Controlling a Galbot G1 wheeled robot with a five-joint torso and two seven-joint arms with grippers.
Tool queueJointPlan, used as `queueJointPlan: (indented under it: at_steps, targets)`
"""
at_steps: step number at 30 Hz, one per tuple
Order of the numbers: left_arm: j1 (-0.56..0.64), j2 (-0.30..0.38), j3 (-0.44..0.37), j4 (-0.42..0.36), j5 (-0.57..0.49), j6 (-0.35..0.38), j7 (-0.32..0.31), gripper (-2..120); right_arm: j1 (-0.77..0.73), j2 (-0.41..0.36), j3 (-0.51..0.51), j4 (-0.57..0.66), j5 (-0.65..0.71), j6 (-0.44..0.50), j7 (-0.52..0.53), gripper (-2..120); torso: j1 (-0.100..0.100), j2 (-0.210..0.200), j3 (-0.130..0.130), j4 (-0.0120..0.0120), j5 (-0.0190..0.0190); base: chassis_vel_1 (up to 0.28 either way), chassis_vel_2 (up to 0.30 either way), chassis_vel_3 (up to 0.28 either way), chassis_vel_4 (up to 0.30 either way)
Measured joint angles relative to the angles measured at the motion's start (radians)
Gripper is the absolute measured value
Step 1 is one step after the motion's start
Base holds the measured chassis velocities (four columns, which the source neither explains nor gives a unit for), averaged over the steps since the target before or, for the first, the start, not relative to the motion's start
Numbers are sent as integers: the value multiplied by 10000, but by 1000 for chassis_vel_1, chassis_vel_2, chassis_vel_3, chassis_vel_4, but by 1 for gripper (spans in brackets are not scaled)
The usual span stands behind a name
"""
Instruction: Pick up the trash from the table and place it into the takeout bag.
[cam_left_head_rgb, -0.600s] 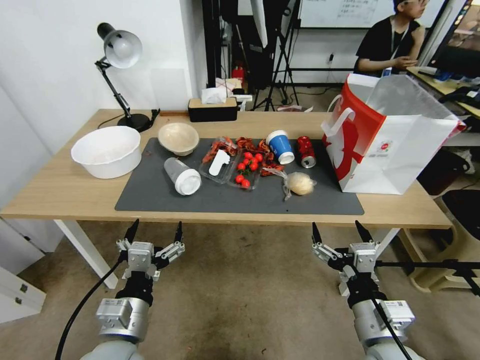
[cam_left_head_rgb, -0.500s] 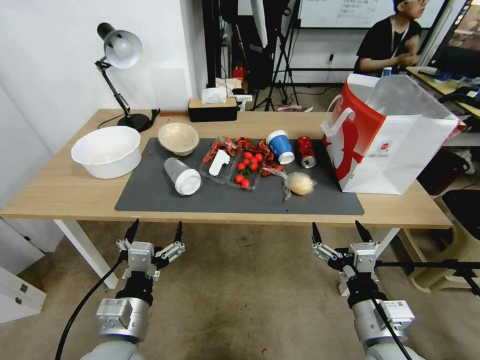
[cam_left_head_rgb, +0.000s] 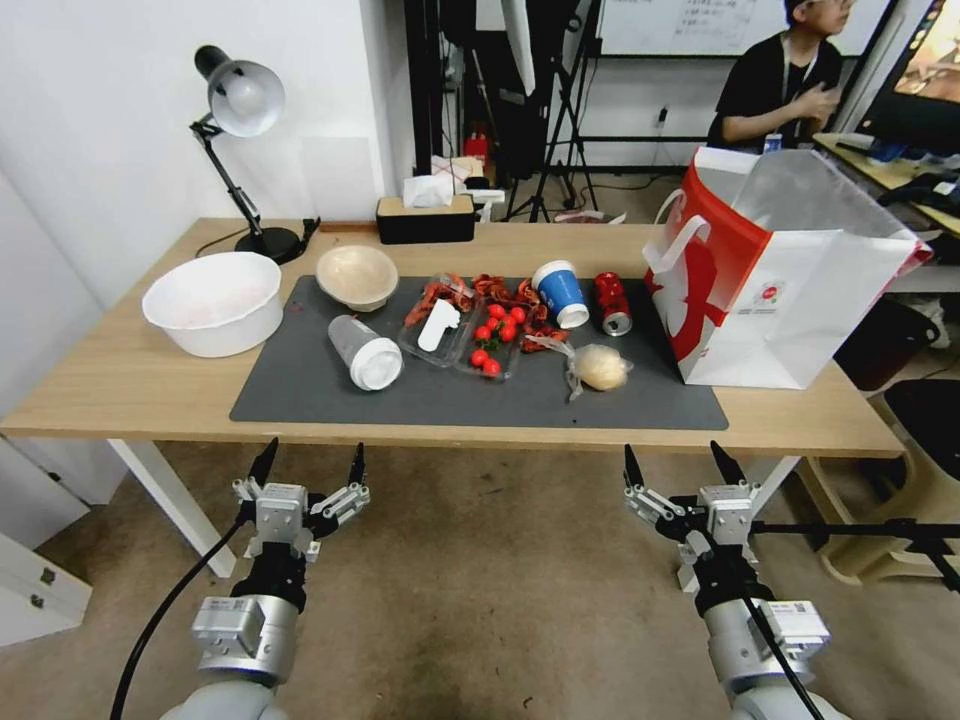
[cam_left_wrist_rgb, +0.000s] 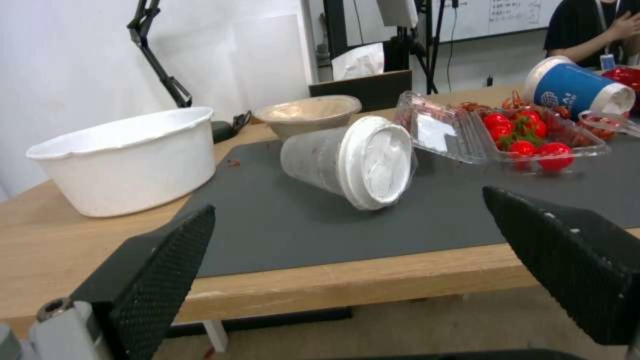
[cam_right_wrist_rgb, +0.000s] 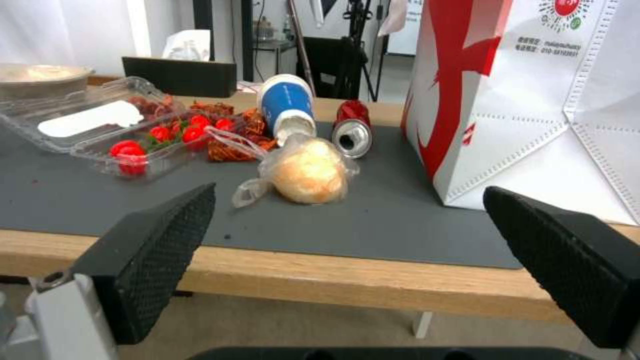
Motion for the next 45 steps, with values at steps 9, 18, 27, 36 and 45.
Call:
queueJointPlan:
  at_steps: [9, 18, 27, 36, 45]
  targets:
    - [0, 0, 0, 0, 0, 0, 0, 100, 0, 0, 0, 0, 0, 0, 0, 100, 0, 0, 0, 0, 0, 0, 0, 0, 0]
    - [-29, -417, 34, -308, -384, 977, -290, 100, -56, 210, -933, -88, -78, -314, 122, 100, 0, 0, 0, -1, 3, 0, 0, 0, 0]
    - [-83, -1027, 240, -518, -738, 1941, -475, 100, 32, 300, -1861, -269, -52, -832, 314, 100, 0, 0, 0, -1, 0, 0, 0, 0, 0]
    - [-87, -955, 123, -501, -738, 1900, -423, 100, 148, 271, -1824, -363, -40, -854, 352, 100, 0, 0, 0, 0, 0, 0, 0, 0, 0]
    - [-69, -953, 110, -502, -732, 1859, -370, 100, 169, 266, -1780, -393, -29, -849, 378, 100, 0, 0, 0, 0, 0, 0, 0, 0, 0]
